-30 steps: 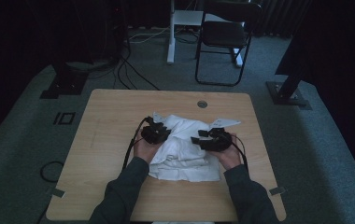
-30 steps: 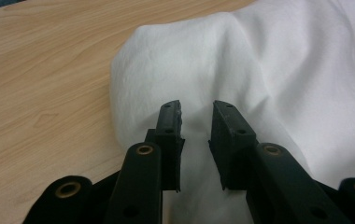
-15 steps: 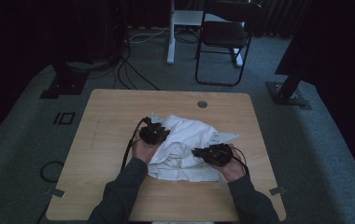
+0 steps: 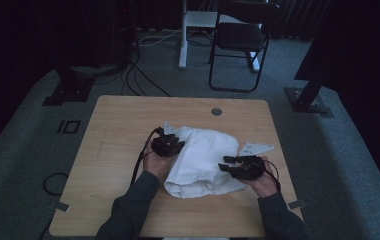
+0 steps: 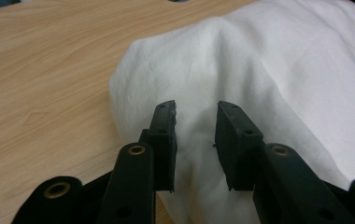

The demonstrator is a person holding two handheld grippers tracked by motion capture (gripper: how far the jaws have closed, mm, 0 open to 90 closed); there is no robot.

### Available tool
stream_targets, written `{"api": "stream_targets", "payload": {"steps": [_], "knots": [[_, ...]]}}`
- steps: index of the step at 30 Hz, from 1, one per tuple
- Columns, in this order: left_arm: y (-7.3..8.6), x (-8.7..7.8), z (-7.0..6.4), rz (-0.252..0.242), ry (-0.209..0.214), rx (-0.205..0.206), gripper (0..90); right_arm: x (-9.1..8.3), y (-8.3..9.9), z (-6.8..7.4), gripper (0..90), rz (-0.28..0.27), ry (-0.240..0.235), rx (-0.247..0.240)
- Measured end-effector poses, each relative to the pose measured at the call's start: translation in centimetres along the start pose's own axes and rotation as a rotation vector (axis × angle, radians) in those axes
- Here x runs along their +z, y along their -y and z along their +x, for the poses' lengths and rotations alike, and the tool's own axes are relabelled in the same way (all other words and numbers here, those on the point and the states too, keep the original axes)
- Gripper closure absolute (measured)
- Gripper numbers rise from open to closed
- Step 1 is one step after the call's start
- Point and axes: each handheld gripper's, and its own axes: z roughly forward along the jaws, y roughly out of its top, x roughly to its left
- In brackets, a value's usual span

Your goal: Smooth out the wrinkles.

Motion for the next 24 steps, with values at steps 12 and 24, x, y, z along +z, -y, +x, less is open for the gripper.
{"api": "stream_targets", "payload": {"steps": [12,24], "knots": [[-0.9,0.7,1.1,-0.042,-0.041,-0.047,67.2,8.0,-4.0,-2.6,64.6,0.023,0.149,0.153],[-2.2,3.5,2.9,-0.029,-0.069,-0.064,61.9,5.4,-3.6,-4.1,58.2,0.009,0.252,0.148]]}}
